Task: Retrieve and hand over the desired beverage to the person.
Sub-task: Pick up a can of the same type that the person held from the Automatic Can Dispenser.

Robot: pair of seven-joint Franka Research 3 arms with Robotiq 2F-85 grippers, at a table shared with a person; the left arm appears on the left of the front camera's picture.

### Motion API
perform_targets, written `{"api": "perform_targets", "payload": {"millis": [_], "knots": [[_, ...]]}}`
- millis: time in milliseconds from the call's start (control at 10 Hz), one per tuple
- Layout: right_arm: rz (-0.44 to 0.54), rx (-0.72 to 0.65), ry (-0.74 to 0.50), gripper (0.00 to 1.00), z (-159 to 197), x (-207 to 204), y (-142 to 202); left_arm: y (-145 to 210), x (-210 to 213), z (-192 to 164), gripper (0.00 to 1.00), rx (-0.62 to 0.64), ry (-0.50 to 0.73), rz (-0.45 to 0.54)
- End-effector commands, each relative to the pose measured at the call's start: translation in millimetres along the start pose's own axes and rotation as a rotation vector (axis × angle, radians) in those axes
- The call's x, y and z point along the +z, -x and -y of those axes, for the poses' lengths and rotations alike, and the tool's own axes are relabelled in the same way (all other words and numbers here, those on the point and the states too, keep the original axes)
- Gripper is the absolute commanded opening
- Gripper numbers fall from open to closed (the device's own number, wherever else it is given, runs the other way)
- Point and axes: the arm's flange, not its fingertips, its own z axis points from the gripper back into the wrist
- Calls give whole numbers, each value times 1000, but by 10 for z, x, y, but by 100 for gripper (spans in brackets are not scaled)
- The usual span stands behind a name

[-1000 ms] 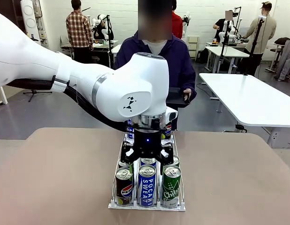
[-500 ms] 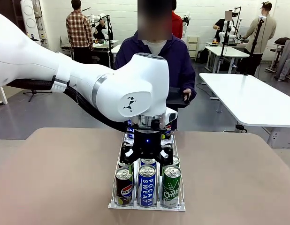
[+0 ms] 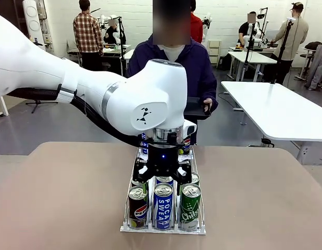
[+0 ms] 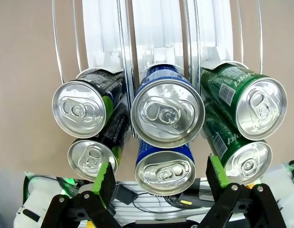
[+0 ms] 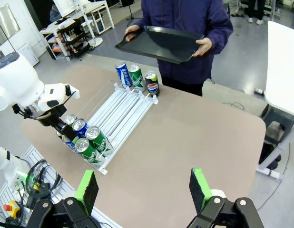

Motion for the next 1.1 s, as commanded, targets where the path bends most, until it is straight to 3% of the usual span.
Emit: {"api": "perform_targets", "payload": {"millis": [0,100,200,300,400,600,700,900,1000], "knots": [[-3,5,-10,100,6,-13,2,15,-13,-27,100,-12,25,-9],[-3,5,-10,100,6,-13,2,16,-18,-35,100,-29,28,-8],[-3,5,-10,100,6,-13,2,6,-26,-33,42,-45,39,-13],[-3,5,-10,100,6,-13,2,-2,-29,-31,41,-46,40,-16],[-3,5,-10,100,6,-13,2,6,-26,-29,0,-49,39,-17],[-3,5,-10,100,6,-13,2,16,-31,-37,0,-51,38,-16],[-3,5,-10,100,6,-13,2,15,-37,-37,15,-53,39,-21],[-3,5,-10,100,6,-13,2,18,-39,-45,0,-51,45,-32],[-3,5,-10,100,6,-13,2,20,-37,-47,0,-52,45,-35]]}}
